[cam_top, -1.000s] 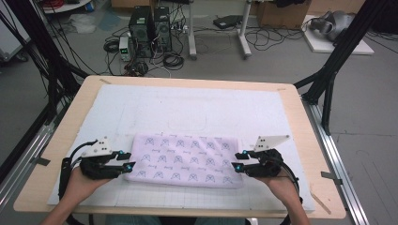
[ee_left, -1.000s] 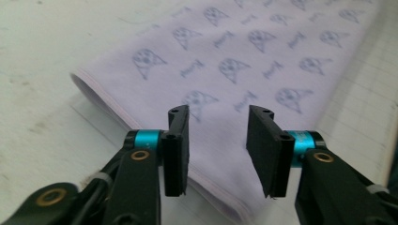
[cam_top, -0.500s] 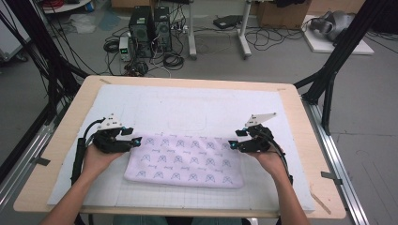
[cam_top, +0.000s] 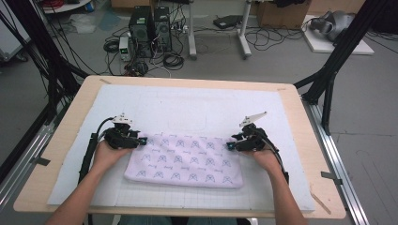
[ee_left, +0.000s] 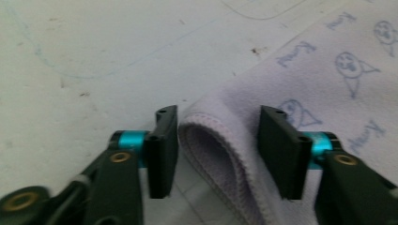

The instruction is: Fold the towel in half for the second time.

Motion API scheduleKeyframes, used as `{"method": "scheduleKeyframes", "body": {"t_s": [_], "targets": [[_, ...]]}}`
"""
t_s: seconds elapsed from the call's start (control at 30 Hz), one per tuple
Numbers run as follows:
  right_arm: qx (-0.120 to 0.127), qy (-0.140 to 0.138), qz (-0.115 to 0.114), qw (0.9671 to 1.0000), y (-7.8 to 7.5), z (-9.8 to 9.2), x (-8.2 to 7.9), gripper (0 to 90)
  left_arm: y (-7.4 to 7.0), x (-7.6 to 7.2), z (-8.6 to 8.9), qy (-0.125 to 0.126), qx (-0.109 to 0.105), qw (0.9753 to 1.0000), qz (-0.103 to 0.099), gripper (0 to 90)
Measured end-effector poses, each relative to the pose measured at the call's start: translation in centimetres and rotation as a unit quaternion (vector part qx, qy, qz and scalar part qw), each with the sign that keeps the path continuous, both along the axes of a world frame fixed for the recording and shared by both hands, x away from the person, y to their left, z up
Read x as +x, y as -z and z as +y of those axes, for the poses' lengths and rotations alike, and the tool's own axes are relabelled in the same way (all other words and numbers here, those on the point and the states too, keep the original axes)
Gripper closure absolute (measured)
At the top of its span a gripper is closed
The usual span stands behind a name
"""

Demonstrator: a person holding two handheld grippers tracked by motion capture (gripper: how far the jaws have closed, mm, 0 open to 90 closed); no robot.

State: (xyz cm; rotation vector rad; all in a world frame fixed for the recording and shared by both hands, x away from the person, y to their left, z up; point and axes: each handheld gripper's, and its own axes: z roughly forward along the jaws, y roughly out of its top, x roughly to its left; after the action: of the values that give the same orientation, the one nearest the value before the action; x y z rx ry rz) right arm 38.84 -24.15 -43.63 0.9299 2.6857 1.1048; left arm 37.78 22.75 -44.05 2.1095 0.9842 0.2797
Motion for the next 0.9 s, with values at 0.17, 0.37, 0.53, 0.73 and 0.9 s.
{"method": "scheduleKeyframes", "body": {"t_s": [0.17,0.37,0.53,0.73,0.9], "targets": [[0.000,-0.018,-0.002,0.9998,-0.4,0.3,-0.3,79.1,-0.5,-0.6,-0.6,0.007,0.024,0.9992,-0.031,78.5],[0.006,-0.015,-0.027,0.9995,-1.4,0.1,-0.5,81.1,-1.7,-0.7,-0.8,-0.014,0.009,0.9976,-0.068,81.0],[0.013,0.007,-0.054,0.9985,-3.1,-0.2,0.4,81.2,-3.3,0.6,-1.1,-0.031,0.008,0.9952,-0.093,81.0],[0.013,0.032,-0.078,0.9963,-5.4,-0.2,3.1,81.1,-5.5,3.4,-1.1,-0.051,0.013,0.9934,-0.102,81.0],[-0.003,0.043,-0.098,0.9942,-7.3,0.3,5.3,78.9,-7.4,5.6,-1.3,-0.063,0.013,0.9915,-0.113,80.6]]}}
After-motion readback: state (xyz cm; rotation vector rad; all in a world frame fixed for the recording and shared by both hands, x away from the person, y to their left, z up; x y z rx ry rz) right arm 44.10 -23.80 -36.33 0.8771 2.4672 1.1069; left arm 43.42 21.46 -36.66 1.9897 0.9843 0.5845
